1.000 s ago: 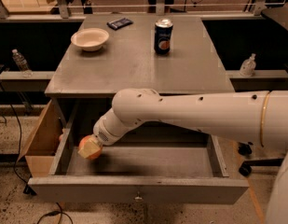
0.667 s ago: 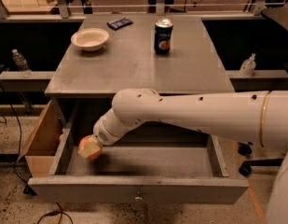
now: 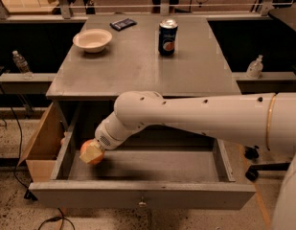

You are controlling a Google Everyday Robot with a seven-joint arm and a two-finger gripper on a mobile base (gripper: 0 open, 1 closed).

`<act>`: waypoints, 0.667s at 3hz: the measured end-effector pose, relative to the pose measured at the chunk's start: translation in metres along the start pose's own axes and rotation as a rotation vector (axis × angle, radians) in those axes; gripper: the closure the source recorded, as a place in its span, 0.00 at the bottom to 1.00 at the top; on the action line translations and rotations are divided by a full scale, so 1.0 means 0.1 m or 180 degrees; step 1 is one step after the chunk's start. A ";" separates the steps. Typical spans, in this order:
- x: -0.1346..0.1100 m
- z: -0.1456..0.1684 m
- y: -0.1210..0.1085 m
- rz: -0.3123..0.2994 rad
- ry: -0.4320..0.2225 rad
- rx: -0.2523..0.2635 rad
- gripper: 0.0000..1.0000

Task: Place orange into top drawer

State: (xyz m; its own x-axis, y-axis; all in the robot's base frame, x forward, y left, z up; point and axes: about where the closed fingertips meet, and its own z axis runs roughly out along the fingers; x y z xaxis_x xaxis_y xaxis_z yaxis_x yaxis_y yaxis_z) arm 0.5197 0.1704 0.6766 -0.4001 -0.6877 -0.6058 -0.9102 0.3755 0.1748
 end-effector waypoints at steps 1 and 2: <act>0.00 0.01 0.01 -0.0005 0.0003 -0.0004 0.28; 0.00 0.01 0.02 -0.0010 0.0006 -0.0009 0.04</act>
Offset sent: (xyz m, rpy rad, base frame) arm -0.0006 0.0007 -0.0001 -0.0003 0.0002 0.0018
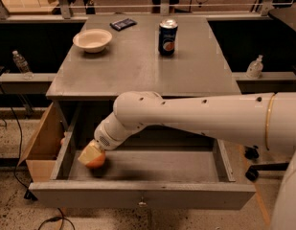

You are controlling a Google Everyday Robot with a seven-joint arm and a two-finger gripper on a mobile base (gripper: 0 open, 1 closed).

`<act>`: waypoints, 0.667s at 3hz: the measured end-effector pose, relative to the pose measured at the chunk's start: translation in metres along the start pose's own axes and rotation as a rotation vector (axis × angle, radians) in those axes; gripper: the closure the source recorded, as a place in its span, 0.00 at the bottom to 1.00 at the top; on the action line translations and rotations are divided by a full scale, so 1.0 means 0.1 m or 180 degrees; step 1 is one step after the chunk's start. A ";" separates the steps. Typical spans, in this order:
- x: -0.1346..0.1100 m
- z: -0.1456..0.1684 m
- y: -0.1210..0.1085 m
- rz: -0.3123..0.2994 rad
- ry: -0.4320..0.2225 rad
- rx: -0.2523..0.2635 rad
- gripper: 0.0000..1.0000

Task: Place orange into top drawer

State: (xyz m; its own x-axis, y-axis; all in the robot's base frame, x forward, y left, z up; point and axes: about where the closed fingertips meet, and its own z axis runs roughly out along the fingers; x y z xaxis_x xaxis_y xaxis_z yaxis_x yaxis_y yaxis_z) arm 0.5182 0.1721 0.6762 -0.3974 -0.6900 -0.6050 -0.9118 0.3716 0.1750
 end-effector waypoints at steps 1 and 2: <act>0.00 0.00 0.01 -0.0003 0.0002 -0.0003 0.00; 0.00 0.00 0.01 -0.0004 0.0002 -0.0003 0.00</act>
Offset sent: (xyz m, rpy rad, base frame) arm -0.0005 0.0005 -0.0001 -0.0003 0.0002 0.0014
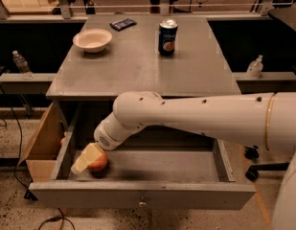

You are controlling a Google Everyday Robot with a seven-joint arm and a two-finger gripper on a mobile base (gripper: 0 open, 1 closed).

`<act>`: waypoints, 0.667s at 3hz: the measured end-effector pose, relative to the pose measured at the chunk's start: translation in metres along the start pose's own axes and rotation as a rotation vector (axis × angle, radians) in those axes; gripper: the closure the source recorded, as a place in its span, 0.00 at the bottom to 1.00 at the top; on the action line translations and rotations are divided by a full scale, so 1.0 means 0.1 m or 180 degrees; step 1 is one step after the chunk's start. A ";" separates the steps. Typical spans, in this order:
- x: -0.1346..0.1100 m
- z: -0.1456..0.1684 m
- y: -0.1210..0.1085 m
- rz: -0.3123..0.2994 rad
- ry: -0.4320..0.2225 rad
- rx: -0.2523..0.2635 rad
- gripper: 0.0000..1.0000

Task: Place orange into top drawer

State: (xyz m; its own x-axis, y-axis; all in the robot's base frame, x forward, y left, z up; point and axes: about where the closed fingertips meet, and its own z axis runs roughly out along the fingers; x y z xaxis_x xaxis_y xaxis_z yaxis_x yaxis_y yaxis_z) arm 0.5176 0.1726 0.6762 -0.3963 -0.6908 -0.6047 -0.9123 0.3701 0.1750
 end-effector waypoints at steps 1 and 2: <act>-0.04 -0.08 0.03 -0.0100 -0.0015 0.0019 0.00; 0.00 -0.36 0.01 -0.0147 -0.0114 0.0122 0.00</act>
Offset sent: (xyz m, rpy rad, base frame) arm -0.0019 -0.0683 0.0584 0.0339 -0.1295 -0.0463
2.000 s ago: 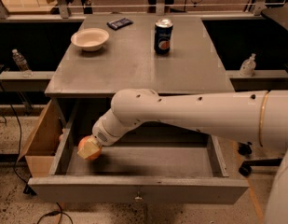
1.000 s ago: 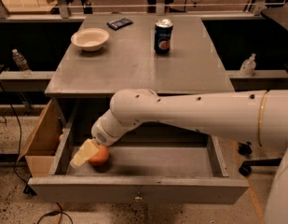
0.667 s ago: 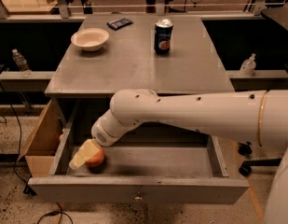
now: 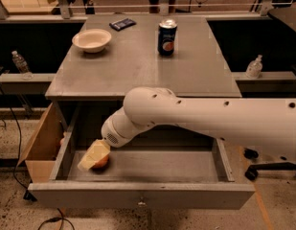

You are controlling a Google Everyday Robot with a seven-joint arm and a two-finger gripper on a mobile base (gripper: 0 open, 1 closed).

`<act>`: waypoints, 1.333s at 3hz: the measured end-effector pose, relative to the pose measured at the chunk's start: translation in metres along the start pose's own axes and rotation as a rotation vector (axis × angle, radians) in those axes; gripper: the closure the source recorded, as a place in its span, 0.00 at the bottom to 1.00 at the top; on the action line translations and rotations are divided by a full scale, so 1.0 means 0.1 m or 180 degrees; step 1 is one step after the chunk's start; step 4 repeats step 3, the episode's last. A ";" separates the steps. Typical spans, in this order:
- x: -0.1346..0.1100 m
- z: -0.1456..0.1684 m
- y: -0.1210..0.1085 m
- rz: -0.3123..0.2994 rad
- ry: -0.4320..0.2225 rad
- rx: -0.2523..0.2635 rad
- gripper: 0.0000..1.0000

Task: Place orange into top drawer

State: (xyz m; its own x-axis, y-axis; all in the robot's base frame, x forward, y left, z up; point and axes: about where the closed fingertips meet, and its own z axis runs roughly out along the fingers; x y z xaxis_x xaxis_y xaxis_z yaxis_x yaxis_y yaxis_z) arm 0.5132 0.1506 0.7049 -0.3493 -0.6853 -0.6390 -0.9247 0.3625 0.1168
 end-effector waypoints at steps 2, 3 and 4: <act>0.47 -0.81 -0.35 0.0220 0.0028 0.0409 0.00; 0.47 -0.81 -0.35 0.0220 0.0028 0.0409 0.00; 0.47 -0.81 -0.35 0.0220 0.0028 0.0409 0.00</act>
Offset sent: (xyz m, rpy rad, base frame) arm 0.0054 -0.1594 0.0381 -0.0777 -0.0496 -0.2292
